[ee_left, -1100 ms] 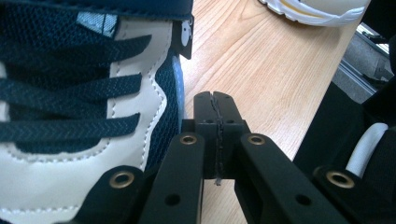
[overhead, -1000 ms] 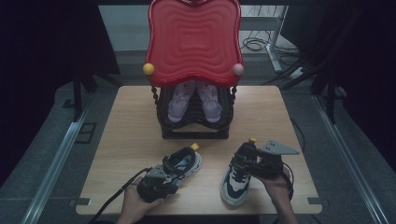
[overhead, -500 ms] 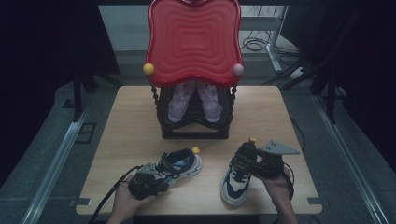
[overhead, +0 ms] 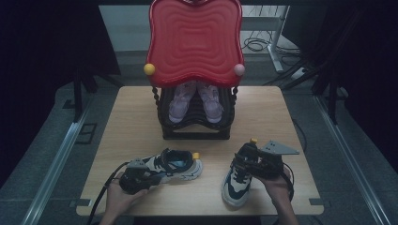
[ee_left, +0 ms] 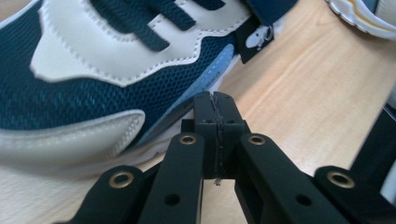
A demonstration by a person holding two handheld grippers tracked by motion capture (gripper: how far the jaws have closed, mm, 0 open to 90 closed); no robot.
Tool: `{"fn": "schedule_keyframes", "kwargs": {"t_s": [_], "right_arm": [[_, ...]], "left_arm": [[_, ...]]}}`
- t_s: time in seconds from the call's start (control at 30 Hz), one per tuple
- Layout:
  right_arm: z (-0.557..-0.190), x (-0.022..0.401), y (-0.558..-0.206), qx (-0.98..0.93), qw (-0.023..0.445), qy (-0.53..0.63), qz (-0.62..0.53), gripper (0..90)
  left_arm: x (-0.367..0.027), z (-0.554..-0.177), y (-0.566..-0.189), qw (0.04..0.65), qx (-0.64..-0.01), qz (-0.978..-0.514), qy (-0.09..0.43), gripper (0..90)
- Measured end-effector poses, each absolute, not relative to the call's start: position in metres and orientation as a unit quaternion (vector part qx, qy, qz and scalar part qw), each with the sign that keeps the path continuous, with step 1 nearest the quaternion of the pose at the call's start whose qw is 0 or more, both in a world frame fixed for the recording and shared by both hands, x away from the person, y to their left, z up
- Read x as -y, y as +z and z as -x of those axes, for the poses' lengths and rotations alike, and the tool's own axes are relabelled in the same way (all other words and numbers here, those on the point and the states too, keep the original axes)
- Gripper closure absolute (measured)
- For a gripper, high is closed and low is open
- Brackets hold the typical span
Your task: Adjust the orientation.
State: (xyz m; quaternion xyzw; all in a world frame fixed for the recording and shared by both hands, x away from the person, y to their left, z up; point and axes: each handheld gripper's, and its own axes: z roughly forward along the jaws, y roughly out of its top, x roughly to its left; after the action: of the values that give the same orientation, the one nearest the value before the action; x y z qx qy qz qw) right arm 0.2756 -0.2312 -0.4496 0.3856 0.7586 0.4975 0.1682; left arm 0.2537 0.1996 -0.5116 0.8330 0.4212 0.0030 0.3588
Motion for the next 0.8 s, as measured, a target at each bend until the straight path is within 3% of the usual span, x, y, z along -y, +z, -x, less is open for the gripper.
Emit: {"fn": "schedule_keyframes", "kwargs": {"t_s": [0.8], "right_arm": [[-0.276,0.226,-0.448,-0.758,0.169,0.5,-0.382,47.1]], "left_arm": [[-0.223,-0.295,-0.514,0.371,-0.472,-0.8,0.003,89.6]]}}
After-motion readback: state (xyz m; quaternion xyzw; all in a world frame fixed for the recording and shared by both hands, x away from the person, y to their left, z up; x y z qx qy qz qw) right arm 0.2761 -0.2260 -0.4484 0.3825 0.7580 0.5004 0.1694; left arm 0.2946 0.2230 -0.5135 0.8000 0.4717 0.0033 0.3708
